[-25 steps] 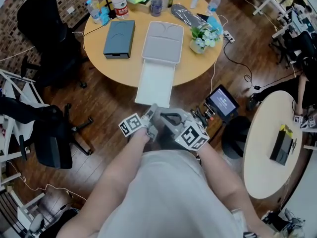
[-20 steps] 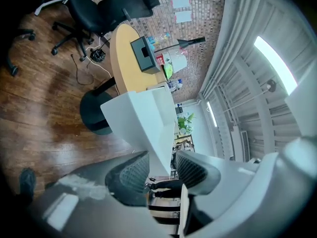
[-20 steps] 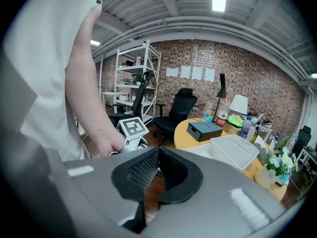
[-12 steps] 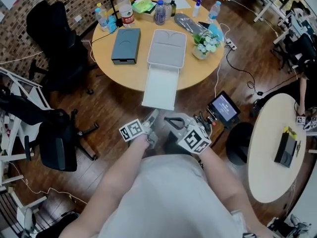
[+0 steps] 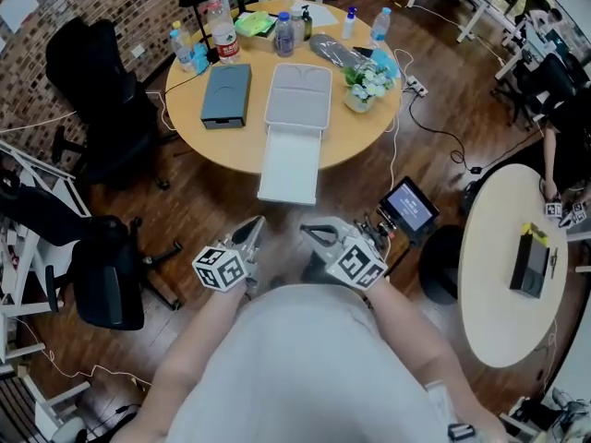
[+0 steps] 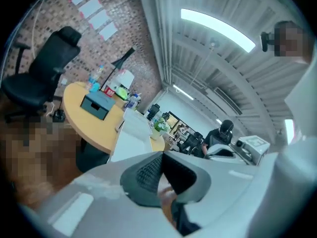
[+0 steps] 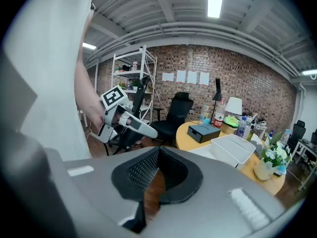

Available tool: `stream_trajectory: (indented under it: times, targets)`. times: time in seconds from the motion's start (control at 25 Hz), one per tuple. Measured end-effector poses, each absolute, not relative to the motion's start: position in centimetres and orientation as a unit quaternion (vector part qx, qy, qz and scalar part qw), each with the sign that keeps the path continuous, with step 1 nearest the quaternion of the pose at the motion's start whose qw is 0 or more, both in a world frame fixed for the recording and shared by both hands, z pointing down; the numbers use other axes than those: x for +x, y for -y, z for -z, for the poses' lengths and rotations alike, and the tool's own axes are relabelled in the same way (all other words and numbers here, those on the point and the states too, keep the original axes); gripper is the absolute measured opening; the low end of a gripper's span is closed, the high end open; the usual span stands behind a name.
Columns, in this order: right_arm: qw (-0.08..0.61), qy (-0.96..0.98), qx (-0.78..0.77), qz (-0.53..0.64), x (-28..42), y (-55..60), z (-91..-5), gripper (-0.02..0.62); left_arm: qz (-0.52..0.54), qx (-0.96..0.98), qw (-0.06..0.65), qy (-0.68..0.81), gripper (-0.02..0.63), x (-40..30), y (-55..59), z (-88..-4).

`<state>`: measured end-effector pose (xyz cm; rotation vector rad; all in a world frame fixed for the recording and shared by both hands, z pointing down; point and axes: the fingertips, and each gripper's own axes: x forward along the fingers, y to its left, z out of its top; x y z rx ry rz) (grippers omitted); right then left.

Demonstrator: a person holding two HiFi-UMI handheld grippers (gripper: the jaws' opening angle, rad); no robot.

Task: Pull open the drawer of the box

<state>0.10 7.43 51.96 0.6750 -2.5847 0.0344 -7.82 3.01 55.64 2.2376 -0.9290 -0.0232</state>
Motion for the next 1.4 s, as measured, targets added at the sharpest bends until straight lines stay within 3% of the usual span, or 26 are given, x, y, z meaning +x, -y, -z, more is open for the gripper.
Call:
stream_trajectory:
  times: [0.2,0.4,1.0,1.4]
  targets:
    - [0.210,0.942,0.259,-0.031,-0.3,-8.7,-50.8,0.003,-0.050,0.902,0.252,0.347,0.005,-8.7,-5.2,-53.0]
    - [0.186,0.944,0.267,-0.056,-1.0,-10.1,-49.7,0.003,-0.067,0.922,0.219,0.313,0.005,-7.7,-7.4,-51.5]
    - [0.155,0.932,0.316,-0.087,-1.1,-13.7,-50.5,0.003,-0.101,0.939,0.222,0.244,0.005,-5.3,-10.8,-52.4]
    - [0.162,0.928,0.326,-0.082,-2.6,-14.1,-50.7,0.003,-0.098,0.933,0.236,0.255,0.005,-7.8,-11.3,-53.1]
